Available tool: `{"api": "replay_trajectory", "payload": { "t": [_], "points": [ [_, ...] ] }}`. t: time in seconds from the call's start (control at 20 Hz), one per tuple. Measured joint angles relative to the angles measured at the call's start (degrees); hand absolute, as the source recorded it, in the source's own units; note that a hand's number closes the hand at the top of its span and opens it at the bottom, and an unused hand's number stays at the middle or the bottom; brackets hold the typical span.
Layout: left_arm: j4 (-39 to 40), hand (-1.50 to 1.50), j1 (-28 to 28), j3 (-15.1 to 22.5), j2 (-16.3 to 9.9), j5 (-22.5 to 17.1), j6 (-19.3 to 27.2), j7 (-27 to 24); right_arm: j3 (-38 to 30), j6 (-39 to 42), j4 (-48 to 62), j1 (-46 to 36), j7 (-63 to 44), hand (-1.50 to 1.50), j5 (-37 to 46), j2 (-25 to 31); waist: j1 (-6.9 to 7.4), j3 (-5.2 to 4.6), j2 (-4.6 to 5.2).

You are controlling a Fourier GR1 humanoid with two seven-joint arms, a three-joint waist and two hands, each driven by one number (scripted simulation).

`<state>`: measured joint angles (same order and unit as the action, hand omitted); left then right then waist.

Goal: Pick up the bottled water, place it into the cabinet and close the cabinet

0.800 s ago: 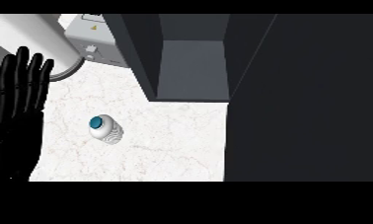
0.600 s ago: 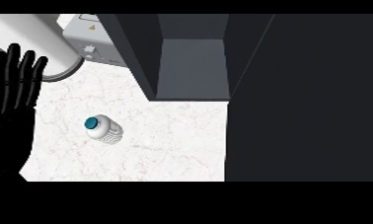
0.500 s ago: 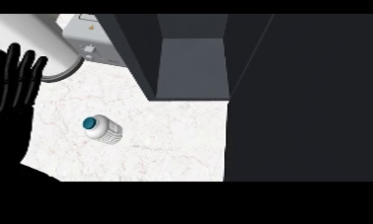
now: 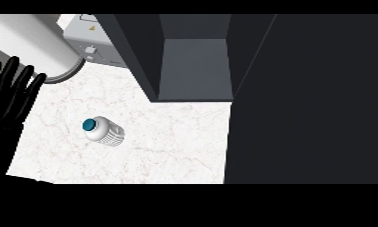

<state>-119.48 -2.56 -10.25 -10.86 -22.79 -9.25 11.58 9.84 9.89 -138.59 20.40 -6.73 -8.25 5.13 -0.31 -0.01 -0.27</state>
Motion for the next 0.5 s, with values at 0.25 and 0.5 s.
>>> {"api": "replay_trajectory", "payload": {
  "t": [0.25, 0.5],
  "points": [
    [-2.23, -1.5, -3.85, -2.32, -1.41, -0.56, -1.25, 2.2, 4.13, 1.12, -1.9, 5.73, 1.06, -1.5, 1.46, -0.41, -0.01, 0.01, 0.04],
    [-0.53, -1.5, -6.08, -3.34, -1.99, 1.49, -2.44, 2.39, 6.89, 1.67, -3.38, 11.72, 3.97, -1.5, 2.76, -0.31, -0.28, 0.01, 0.05]
  ]
}}
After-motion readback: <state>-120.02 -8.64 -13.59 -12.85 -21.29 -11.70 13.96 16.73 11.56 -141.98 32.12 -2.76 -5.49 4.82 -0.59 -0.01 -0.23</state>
